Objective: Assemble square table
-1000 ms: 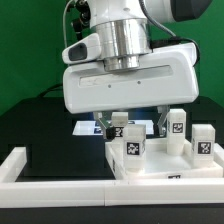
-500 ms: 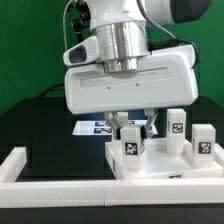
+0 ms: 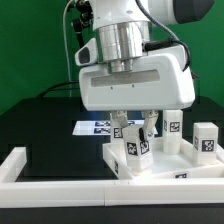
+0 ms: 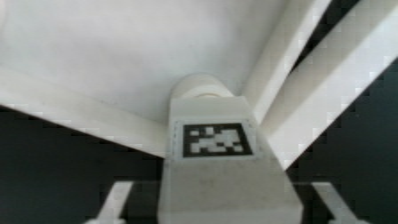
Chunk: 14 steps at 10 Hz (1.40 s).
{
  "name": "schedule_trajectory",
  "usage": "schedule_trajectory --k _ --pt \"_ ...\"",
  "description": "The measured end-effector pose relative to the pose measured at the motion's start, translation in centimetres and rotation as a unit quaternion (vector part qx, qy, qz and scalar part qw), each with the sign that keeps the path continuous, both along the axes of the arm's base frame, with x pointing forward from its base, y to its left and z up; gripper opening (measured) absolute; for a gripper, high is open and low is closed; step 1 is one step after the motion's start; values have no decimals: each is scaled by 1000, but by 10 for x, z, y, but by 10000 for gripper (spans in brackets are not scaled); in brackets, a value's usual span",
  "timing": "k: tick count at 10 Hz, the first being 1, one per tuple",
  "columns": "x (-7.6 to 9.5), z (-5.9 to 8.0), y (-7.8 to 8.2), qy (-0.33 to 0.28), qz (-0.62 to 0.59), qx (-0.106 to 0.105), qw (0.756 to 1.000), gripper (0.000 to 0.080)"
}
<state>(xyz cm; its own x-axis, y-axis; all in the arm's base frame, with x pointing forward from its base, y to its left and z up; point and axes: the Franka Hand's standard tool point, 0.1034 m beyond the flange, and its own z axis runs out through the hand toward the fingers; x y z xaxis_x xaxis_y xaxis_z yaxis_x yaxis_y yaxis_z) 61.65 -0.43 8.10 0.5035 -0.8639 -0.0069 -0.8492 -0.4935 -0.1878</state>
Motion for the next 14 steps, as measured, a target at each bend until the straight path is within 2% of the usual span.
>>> schedule_trajectory --k 2,4,6,7,9,10,11,12,14 --pt "0 0 -3 14 -152 29 988 290" --pt "0 0 -1 23 -276 67 959 291" --pt "0 -1 3 25 -355 92 930 291" --pt "0 -1 5 26 -373 96 922 291" --pt "0 -1 5 23 -354 93 930 295" --pt "0 -1 6 23 -350 92 932 517" --pt "1 -2 11 16 -275 71 959 517" --pt "0 -4 19 12 -191 53 980 620" --pt "-2 -6 21 9 -116 41 992 645"
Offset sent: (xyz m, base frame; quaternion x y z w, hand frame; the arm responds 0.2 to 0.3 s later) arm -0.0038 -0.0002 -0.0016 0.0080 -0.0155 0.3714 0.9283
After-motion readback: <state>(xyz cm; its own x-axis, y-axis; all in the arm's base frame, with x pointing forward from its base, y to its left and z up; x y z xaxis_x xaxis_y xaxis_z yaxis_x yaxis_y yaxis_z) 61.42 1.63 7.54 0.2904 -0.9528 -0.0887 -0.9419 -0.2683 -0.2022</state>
